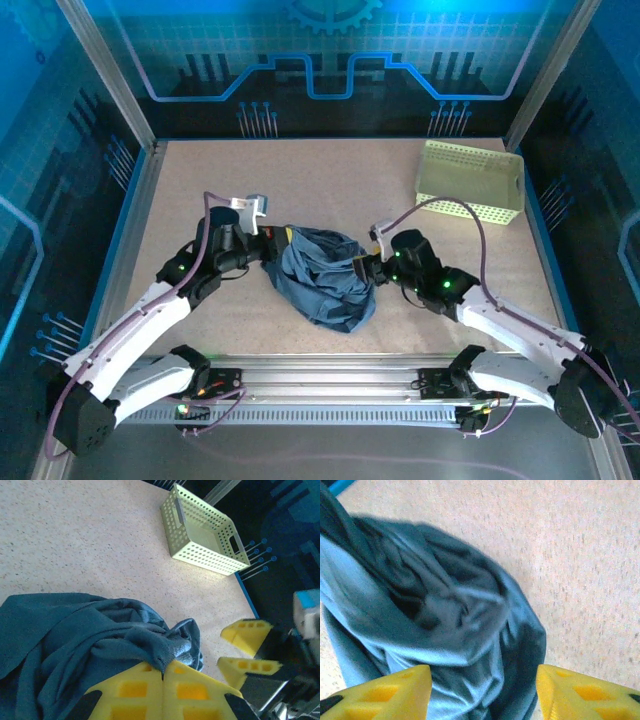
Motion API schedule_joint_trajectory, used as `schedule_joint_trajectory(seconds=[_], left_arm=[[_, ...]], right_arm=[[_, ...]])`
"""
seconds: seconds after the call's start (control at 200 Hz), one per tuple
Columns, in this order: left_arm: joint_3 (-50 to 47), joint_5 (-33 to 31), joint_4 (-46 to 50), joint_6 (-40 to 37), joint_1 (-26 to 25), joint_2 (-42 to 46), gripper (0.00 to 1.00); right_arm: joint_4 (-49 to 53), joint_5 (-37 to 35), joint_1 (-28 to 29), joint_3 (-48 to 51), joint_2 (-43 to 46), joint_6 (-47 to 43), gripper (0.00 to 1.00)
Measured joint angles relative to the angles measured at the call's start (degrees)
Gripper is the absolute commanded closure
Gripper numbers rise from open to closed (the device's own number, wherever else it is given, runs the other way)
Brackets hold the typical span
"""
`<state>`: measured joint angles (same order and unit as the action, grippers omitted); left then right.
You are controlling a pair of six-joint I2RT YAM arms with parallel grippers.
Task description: Fold the inside-out t-shirt
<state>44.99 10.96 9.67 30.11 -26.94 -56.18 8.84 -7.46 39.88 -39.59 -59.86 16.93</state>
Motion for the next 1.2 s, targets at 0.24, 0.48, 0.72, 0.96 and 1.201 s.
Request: schedule_joint_trajectory(seconds=[0.24, 0.48, 0.72, 0.96, 1.201], left_arm=[[-2.2, 3.6, -1.6, -0.1, 0.0, 2.4, 1.00], [-4.1, 4.2, -1.4, -0.6, 0.0, 6.4, 1.00], [-6.3, 4.1, -1.1, -0.7, 0.0, 9.2, 1.00], [-8.2, 2.5, -0.7, -0.7, 0.0, 11.1, 1.00], [-9.5, -7.6, 1.3, -0.6, 0.0, 14.2, 1.00]], right_arm=[[4.4, 2.6, 0.8, -14.4, -9.7, -2.1, 0.40], [8.2, 3.0, 4.6, -20.9, -21.5, -4.7, 0.36], [10.3, 1.1, 6.6, -21.6, -28.0, -6.5, 0.34], [12.7, -5.2, 6.1, -23.8, -33.4, -4.5, 0.86], [13.4, -5.6, 3.8, -22.6, -21.1, -2.0, 0.95]])
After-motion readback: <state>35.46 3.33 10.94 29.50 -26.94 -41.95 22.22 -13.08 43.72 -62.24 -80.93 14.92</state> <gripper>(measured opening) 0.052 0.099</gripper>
